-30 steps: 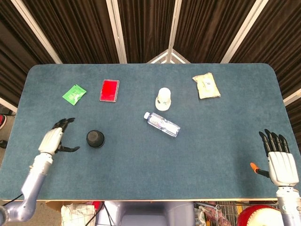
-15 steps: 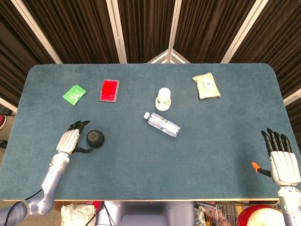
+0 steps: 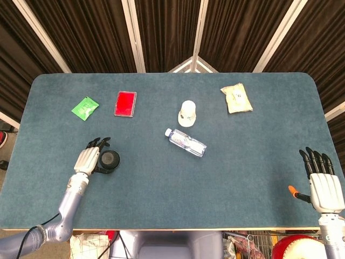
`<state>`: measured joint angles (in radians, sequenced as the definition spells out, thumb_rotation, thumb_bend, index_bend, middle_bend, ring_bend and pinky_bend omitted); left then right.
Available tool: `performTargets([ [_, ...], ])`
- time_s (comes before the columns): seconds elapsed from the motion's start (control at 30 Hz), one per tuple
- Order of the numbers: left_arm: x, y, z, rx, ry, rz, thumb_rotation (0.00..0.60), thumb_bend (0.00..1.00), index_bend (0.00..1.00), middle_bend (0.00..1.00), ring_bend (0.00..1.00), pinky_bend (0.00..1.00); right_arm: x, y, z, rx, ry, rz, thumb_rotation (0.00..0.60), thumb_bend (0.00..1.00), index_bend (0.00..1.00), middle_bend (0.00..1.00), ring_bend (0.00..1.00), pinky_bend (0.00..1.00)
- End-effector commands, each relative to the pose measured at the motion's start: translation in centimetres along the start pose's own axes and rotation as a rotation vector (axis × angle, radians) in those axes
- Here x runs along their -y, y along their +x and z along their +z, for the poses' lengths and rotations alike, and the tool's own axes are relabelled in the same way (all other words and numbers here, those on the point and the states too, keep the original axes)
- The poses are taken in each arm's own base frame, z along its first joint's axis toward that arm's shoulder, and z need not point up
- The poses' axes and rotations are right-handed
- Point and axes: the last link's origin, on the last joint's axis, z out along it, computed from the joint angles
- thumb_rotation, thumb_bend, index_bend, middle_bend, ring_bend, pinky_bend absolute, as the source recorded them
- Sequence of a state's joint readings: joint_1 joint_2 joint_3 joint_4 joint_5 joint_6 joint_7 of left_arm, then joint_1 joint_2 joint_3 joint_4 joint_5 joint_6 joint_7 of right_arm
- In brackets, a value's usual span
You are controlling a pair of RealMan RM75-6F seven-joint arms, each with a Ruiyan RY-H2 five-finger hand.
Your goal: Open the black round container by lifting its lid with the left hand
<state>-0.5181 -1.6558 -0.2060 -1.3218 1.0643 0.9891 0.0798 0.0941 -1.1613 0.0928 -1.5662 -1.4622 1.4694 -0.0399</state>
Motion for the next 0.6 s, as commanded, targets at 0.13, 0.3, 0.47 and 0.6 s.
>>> performTargets([
  [0.13,-0.32,-0.2,-0.04,0.004,-0.003,0.013,0.6,0.08,0.11,0.24,0.0,0.0,0.0,-0.1,-0.05,0.001,0.001,0.0,0.6,0.19,0.01,0.0,0.0,0.01],
  [0.3,-0.74,-0.18,-0.13,0.0,-0.015,0.009,0.6,0.08,0.11,0.24,0.0,0.0,0.14,-0.02,-0.03,-0.002,0.003,0.0,0.6,0.18,0.02,0.0,0.0,0.01],
  [0.47,-0.77,-0.26,-0.24,-0.003,-0.016,0.016,0.6,0.09,0.11,0.23,0.0,0.0,0.34,-0.07,-0.18,-0.007,0.01,0.003,0.6,0.19,0.02,0.0,0.0,0.01],
  [0.6,-0.79,-0.3,-0.27,-0.006,-0.019,0.015,0.6,0.08,0.11,0.22,0.0,0.0,0.32,-0.08,-0.15,-0.009,0.007,0.004,0.6,0.18,0.02,0.0,0.0,0.01],
])
